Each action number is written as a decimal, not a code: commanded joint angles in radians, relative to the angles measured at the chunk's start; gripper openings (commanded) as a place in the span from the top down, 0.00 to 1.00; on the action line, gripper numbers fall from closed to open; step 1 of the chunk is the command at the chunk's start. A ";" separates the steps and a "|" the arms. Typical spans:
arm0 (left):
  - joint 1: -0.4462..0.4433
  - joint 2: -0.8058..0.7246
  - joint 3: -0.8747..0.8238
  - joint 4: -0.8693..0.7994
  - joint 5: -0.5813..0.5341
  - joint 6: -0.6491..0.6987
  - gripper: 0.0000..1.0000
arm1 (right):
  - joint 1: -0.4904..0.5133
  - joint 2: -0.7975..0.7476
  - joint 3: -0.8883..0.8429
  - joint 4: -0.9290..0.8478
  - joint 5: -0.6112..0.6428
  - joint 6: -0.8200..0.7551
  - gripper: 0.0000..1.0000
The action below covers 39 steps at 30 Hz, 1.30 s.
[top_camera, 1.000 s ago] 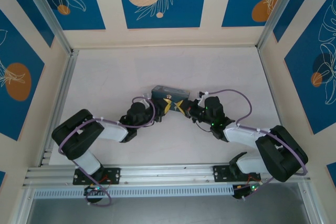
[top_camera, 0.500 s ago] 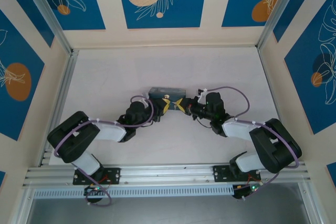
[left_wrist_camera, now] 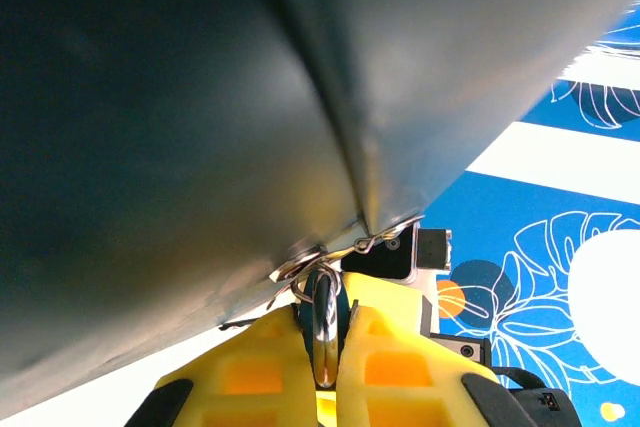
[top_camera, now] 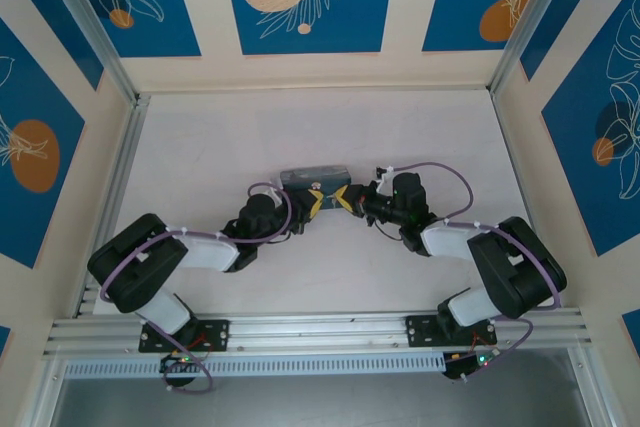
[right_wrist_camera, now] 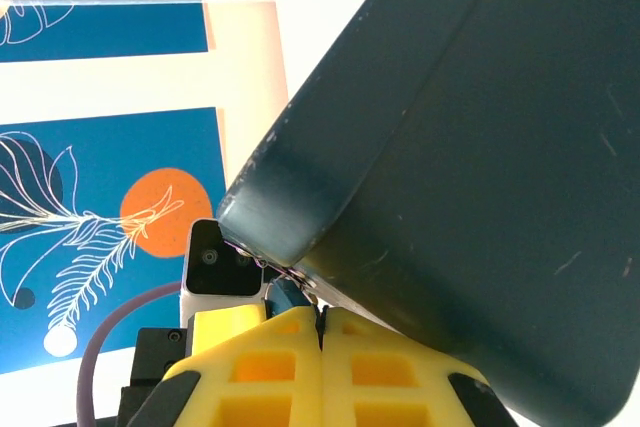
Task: Unlock a padlock with a key
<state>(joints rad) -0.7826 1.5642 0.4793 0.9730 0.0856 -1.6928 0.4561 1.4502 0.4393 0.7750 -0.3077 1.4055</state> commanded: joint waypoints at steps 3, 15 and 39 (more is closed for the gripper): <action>-0.010 -0.009 -0.001 0.119 0.030 -0.005 1.00 | 0.005 0.019 -0.015 0.046 0.016 0.017 1.00; -0.014 -0.024 0.008 0.157 -0.012 -0.026 1.00 | 0.024 0.075 -0.030 0.103 0.046 0.129 1.00; -0.017 -0.055 0.019 0.112 0.000 -0.017 1.00 | 0.045 0.145 0.048 0.208 -0.030 0.118 1.00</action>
<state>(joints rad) -0.7830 1.5566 0.4770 0.9863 0.0208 -1.7214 0.4786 1.5826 0.4427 0.9970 -0.2893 1.5925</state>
